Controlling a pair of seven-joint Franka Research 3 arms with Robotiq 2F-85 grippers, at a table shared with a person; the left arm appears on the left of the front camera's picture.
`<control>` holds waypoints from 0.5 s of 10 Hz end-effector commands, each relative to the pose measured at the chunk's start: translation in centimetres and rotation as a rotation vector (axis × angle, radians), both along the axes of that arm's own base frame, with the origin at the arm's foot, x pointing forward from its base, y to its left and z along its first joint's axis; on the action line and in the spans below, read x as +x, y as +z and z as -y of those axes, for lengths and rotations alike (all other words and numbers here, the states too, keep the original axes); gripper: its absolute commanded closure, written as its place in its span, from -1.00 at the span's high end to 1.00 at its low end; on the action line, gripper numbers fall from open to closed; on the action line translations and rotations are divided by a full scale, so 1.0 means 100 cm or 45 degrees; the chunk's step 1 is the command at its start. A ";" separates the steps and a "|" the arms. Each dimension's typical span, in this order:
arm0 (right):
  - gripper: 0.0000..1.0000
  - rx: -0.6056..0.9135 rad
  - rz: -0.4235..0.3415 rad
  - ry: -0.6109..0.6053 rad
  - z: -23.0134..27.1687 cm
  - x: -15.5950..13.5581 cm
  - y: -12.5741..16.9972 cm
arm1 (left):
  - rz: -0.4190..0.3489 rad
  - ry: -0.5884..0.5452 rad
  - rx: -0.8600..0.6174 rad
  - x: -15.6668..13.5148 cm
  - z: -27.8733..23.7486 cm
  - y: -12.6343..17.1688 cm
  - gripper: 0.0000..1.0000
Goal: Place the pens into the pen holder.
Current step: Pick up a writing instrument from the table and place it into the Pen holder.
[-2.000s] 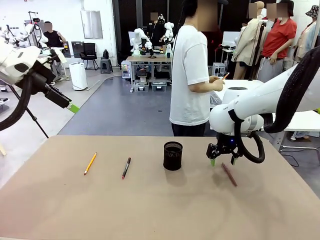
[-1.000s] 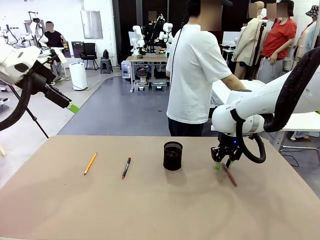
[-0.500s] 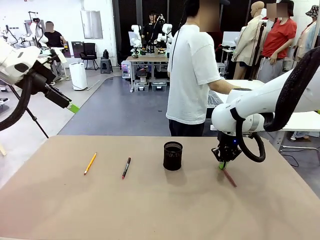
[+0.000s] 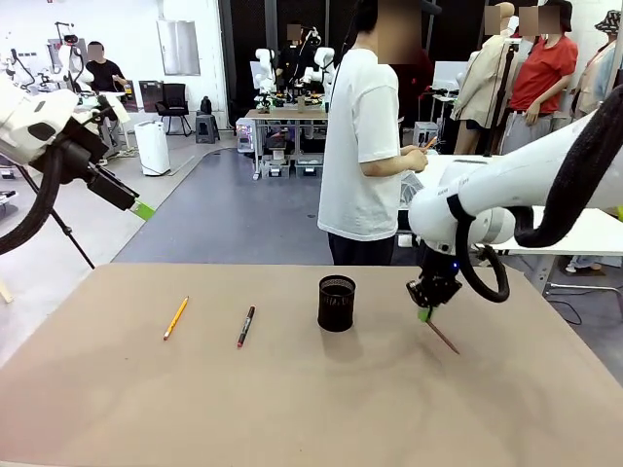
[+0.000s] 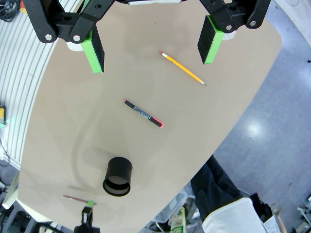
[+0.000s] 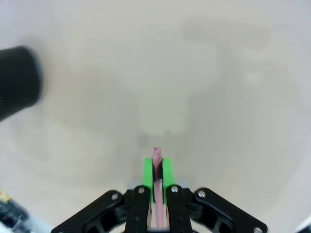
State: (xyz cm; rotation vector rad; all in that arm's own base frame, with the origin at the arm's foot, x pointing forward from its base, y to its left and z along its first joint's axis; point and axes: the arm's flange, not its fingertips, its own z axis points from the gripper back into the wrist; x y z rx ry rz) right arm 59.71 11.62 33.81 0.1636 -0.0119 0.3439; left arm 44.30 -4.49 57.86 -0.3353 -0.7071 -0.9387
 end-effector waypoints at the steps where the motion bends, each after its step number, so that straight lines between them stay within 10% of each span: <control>1: -1.00 0.316 0.105 0.222 0.012 -0.005 0.038 | 0.007 0.005 0.001 0.001 -0.001 0.000 1.00; 5: -1.00 0.772 0.588 0.712 0.019 -0.025 0.099 | 0.007 0.005 0.001 0.001 -0.001 0.000 1.00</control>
